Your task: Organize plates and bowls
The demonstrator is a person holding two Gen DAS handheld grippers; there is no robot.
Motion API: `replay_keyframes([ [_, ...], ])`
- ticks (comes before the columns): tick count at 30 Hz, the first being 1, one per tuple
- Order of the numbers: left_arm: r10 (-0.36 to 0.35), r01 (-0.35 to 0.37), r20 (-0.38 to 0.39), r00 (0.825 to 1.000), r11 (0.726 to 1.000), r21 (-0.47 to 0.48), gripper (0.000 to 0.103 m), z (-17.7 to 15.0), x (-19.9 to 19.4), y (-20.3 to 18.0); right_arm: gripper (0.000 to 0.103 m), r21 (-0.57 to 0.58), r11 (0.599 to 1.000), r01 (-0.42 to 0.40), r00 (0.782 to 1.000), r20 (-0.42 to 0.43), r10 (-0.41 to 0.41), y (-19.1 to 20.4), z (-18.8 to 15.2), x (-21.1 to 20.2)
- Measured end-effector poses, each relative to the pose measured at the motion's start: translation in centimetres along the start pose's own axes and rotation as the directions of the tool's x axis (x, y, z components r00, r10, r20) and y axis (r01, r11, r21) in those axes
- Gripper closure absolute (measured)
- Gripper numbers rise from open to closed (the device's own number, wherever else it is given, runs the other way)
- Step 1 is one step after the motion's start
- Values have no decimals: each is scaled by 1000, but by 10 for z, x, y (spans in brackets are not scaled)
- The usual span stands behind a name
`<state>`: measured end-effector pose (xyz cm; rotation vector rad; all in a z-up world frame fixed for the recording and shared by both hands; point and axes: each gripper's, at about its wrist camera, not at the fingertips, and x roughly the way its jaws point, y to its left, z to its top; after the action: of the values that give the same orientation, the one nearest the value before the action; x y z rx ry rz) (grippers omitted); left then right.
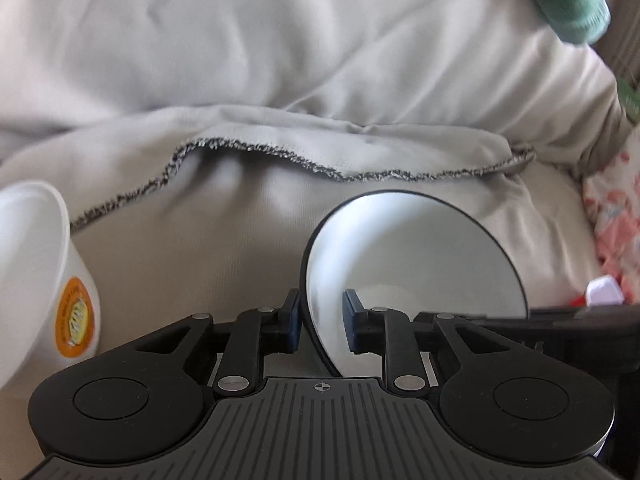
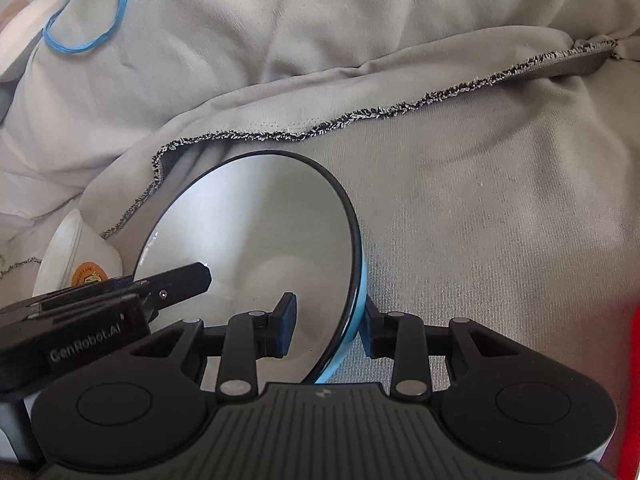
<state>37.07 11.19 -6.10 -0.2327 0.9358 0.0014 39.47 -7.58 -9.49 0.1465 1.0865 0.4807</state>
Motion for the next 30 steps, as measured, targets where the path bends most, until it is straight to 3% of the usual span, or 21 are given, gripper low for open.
replay_keyframes([
  [14,-28,29,-29,999,999,15,78,-4,-1,-8,69,6,1000,21,999,25,-21,-4,2,-15],
  [18,-84,82,-49,995,996,-31,78,-1,8,0,65,5,1000,24,1000,10,-24,-4,2,-9],
  [21,-192,178,-112,975,976,-127,78,0,26,17,65,0,1000,28,1000,10,-28,-2,1,-8],
  [23,-245,220,-113,963,956,-196,78,-1,30,27,65,-5,1000,28,999,20,-28,-1,0,-9],
  [25,-262,235,-106,959,948,-215,78,-1,29,30,65,3,1000,14,999,37,-14,-1,0,-13],
  [30,-245,236,-31,969,955,-179,73,0,4,23,65,-24,1000,-13,993,119,16,8,-1,-33],
])
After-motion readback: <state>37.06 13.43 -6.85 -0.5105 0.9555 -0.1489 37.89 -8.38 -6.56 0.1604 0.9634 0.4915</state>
